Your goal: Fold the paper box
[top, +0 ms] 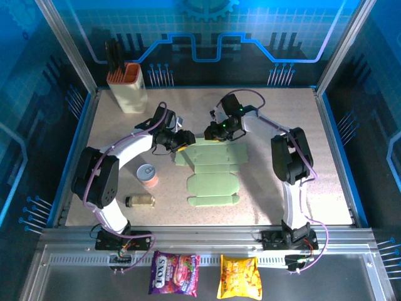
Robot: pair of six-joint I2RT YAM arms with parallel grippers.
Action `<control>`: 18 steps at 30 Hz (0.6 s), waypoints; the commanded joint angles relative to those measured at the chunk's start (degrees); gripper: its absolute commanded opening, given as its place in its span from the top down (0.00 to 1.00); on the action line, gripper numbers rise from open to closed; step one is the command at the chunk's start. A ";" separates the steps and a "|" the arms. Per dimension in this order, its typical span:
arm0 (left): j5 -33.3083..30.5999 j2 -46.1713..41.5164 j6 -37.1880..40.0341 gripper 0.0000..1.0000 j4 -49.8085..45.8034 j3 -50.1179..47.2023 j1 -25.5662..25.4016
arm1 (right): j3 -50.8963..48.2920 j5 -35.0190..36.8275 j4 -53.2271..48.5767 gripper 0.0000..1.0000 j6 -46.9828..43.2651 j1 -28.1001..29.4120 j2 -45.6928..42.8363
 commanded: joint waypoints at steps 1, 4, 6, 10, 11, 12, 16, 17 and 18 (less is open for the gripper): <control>0.62 1.01 2.17 0.47 -2.48 2.36 1.16 | 4.91 -0.20 -4.41 0.74 0.94 -0.78 4.83; 0.92 1.74 2.48 0.47 -2.64 2.97 1.63 | 7.97 0.22 -4.86 0.74 1.20 -1.02 7.65; 1.12 2.21 2.62 0.47 -2.75 3.39 1.81 | 9.58 0.11 -5.02 0.74 1.54 -1.36 9.29; 1.20 2.84 2.89 0.47 -2.83 3.87 1.87 | 11.31 0.16 -5.11 0.74 1.97 -1.82 11.43; 1.20 3.01 2.85 0.47 -2.84 3.97 1.98 | 11.66 0.21 -5.11 0.74 2.03 -1.95 11.72; 1.14 3.19 2.94 0.47 -2.82 4.13 2.07 | 11.82 0.34 -5.20 0.74 2.01 -2.06 11.74; 1.29 3.99 3.10 0.47 -2.83 4.68 2.27 | 11.75 1.17 -5.20 0.73 1.79 -2.47 13.53; 1.29 4.12 3.12 0.47 -2.86 4.76 2.29 | 11.63 1.45 -5.20 0.74 1.66 -2.58 13.84; 1.29 4.33 3.21 0.47 -2.86 5.03 2.31 | 11.54 1.90 -5.20 0.74 1.59 -2.68 14.25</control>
